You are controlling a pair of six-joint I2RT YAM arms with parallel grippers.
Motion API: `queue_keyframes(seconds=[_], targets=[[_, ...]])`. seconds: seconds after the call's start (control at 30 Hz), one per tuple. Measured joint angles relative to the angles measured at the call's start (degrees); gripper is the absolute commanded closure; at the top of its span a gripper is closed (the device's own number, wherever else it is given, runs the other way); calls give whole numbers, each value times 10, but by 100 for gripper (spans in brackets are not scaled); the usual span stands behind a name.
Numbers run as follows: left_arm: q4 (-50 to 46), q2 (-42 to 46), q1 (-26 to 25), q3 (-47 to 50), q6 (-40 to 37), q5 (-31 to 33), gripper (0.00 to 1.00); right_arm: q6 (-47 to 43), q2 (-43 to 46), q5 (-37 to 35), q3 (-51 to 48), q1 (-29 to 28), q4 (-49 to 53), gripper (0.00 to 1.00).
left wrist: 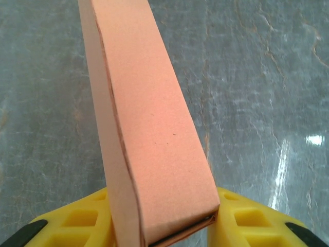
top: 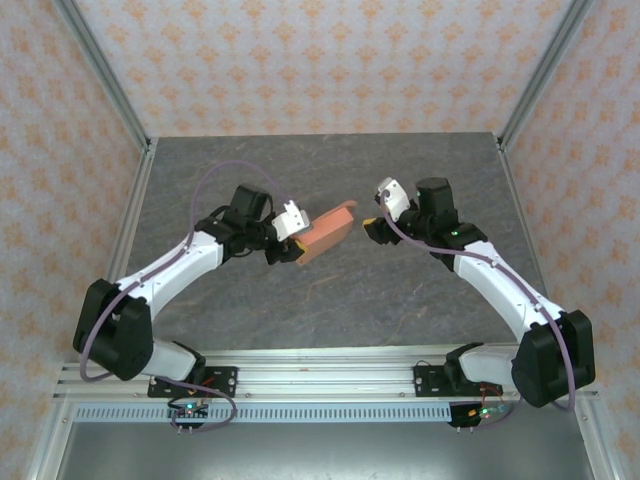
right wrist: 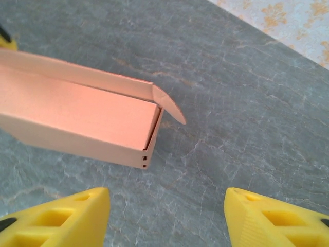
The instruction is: Fold the paper box
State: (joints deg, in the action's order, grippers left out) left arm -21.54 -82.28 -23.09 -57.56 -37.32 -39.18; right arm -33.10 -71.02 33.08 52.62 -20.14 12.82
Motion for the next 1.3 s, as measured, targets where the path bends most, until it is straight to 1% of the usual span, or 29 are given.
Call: queue_keyframes(seconds=[0.2, 0.53, 0.7, 0.93, 1.13, 1.3], targets=[[-55, -69, 8, -54, -64, -26, 75, -44, -29, 34, 16, 0, 36, 43], [-95, -110, 8, -81, -138, -76, 73, -83, -83, 43, 37, 0, 69, 44], [-110, -132, 11, -97, -169, -90, 71, -104, -103, 42, 61, 0, 95, 49], [-124, -146, 19, -110, -198, -107, 71, -123, -113, 31, 65, 0, 116, 56], [-127, -147, 21, -111, -207, -114, 70, -131, -135, 13, 73, 0, 125, 70], [-130, -152, 21, -113, -212, -115, 70, -125, -137, 12, 76, 1, 125, 72]])
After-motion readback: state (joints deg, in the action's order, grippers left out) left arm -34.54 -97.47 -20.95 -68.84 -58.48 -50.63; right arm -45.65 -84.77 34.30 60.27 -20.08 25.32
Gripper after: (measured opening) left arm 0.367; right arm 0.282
